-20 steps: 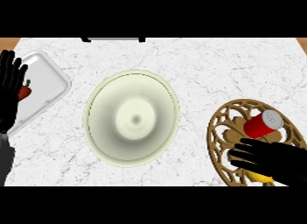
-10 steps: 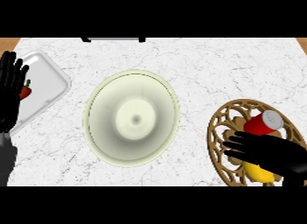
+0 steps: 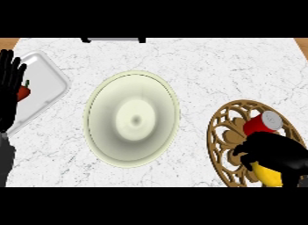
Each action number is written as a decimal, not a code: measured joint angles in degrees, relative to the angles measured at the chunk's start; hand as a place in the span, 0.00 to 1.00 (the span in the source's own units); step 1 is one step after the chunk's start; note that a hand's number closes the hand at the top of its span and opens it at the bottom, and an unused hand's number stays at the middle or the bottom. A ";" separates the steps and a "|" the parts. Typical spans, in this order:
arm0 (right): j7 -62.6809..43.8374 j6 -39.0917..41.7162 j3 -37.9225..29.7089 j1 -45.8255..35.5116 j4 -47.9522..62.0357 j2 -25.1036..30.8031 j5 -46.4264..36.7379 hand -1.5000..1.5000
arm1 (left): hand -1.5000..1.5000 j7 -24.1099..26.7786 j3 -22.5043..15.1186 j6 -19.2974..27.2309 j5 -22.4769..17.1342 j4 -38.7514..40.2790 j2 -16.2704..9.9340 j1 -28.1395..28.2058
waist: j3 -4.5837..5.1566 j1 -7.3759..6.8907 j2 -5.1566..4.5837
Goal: Pick the lemon from the placemat and place it in the bowl
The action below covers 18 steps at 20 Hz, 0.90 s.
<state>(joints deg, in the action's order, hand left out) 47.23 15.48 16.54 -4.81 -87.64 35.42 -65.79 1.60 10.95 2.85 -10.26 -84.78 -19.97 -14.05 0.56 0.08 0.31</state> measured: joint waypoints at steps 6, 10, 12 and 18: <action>-2.37 1.07 -7.29 -11.79 13.98 -0.46 1.96 1.00 | 0.50 -0.36 -1.16 -0.17 0.27 -0.32 1.16 -1.61 | -0.23 -2.29 -0.80; -6.24 2.60 -13.45 -22.05 26.10 0.67 2.31 1.00 | 0.50 -0.09 -2.45 -0.70 0.37 0.14 2.02 -3.28 | -0.59 -4.84 -2.03; -5.47 1.82 -15.48 -26.36 32.41 1.93 2.26 1.00 | 0.50 -0.69 -2.78 -0.75 0.41 -0.57 1.99 -3.64 | -0.70 -5.42 -2.09; -3.85 -3.57 -20.43 -38.31 47.01 3.40 2.23 1.00 | 0.50 -0.42 -3.19 -0.32 1.08 -0.70 2.57 -3.08 | -0.77 -5.20 -1.92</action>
<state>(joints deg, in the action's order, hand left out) 43.38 11.91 -3.89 -43.12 -40.63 38.82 -63.56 1.18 7.77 2.53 -9.18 -85.49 -17.40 -17.14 -0.21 -5.12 -1.61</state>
